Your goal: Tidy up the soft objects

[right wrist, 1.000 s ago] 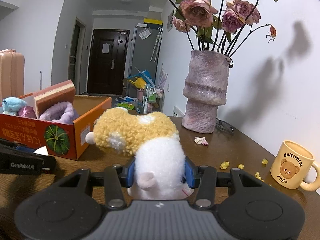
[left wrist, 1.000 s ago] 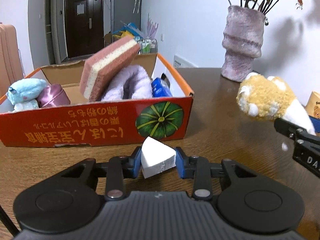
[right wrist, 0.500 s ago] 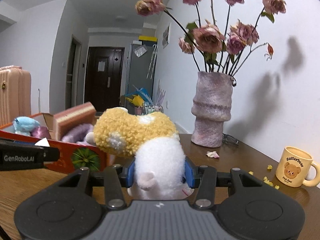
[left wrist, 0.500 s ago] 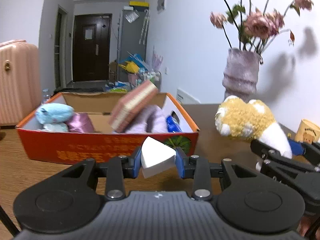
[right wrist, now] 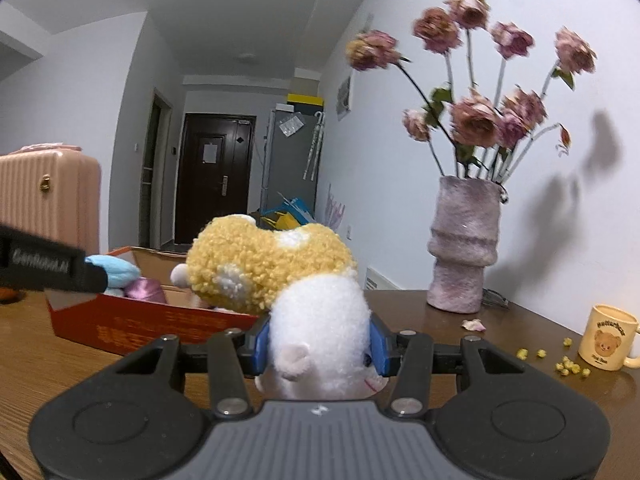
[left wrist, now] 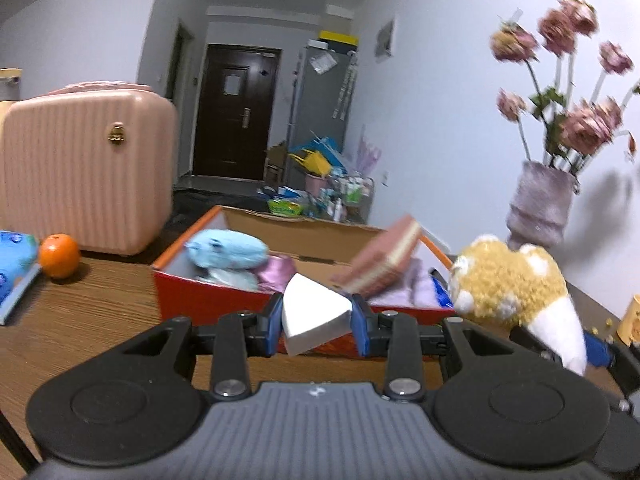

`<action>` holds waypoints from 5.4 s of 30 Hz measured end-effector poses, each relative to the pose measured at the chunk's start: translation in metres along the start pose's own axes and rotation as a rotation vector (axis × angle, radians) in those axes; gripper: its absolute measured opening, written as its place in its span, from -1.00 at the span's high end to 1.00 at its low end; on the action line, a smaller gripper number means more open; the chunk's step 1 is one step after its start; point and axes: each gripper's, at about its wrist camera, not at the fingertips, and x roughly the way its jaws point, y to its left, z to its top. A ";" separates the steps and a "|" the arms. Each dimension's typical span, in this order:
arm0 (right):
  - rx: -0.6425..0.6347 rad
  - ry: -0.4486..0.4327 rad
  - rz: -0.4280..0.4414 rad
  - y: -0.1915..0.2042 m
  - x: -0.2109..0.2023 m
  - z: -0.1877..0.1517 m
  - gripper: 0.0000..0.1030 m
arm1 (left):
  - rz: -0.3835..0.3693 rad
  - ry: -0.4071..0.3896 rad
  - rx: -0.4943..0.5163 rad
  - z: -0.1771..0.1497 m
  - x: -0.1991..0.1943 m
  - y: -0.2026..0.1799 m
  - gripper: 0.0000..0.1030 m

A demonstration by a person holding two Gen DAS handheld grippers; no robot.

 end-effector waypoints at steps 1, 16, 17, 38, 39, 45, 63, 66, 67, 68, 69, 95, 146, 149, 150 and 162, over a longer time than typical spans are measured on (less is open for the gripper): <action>-0.005 -0.003 0.002 0.005 0.000 0.000 0.09 | 0.006 -0.005 -0.006 0.002 -0.001 0.006 0.31; -0.046 -0.054 0.011 0.067 0.038 0.015 0.09 | 0.037 -0.058 -0.027 0.026 0.020 0.049 0.31; -0.049 -0.057 0.011 0.069 0.042 0.017 0.09 | 0.037 -0.059 -0.027 0.027 0.023 0.050 0.31; -0.068 -0.071 0.042 0.075 0.140 0.041 0.08 | 0.051 -0.076 -0.026 0.054 0.115 0.044 0.31; -0.071 -0.067 0.049 0.076 0.145 0.042 0.08 | 0.051 -0.075 -0.027 0.055 0.120 0.044 0.31; -0.111 -0.049 0.070 0.081 0.163 0.046 0.07 | 0.059 -0.067 -0.029 0.059 0.142 0.045 0.31; -0.072 0.032 0.094 0.075 0.166 0.042 -0.93 | 0.115 -0.054 -0.088 0.057 0.138 0.055 -0.95; -0.059 0.041 0.112 0.071 0.163 0.041 -0.99 | 0.113 -0.048 -0.101 0.057 0.135 0.058 -1.00; -0.053 0.044 0.116 0.070 0.162 0.040 -1.00 | 0.113 -0.047 -0.104 0.057 0.135 0.059 -1.00; -0.044 0.048 0.123 0.068 0.161 0.040 -1.00 | 0.109 -0.044 -0.103 0.057 0.135 0.059 -1.00; -0.033 0.054 0.131 0.066 0.160 0.039 -1.00 | 0.107 -0.042 -0.098 0.057 0.135 0.059 -1.00; 0.114 0.075 0.234 0.032 0.111 0.033 -1.00 | 0.146 -0.032 -0.062 0.037 0.086 0.072 -1.00; 0.118 -0.034 0.270 -0.030 -0.164 -0.001 -1.00 | 0.124 -0.119 0.123 -0.051 -0.210 0.037 -1.00; 0.111 -0.037 0.277 -0.029 -0.167 -0.002 -1.00 | 0.114 -0.112 0.139 -0.053 -0.212 0.036 -1.00; 0.109 -0.038 0.278 -0.029 -0.168 -0.002 -1.00 | 0.107 -0.111 0.142 -0.053 -0.212 0.036 -1.00; 0.107 -0.044 0.287 -0.028 -0.171 -0.003 -1.00 | 0.096 -0.119 0.144 -0.054 -0.215 0.035 -1.00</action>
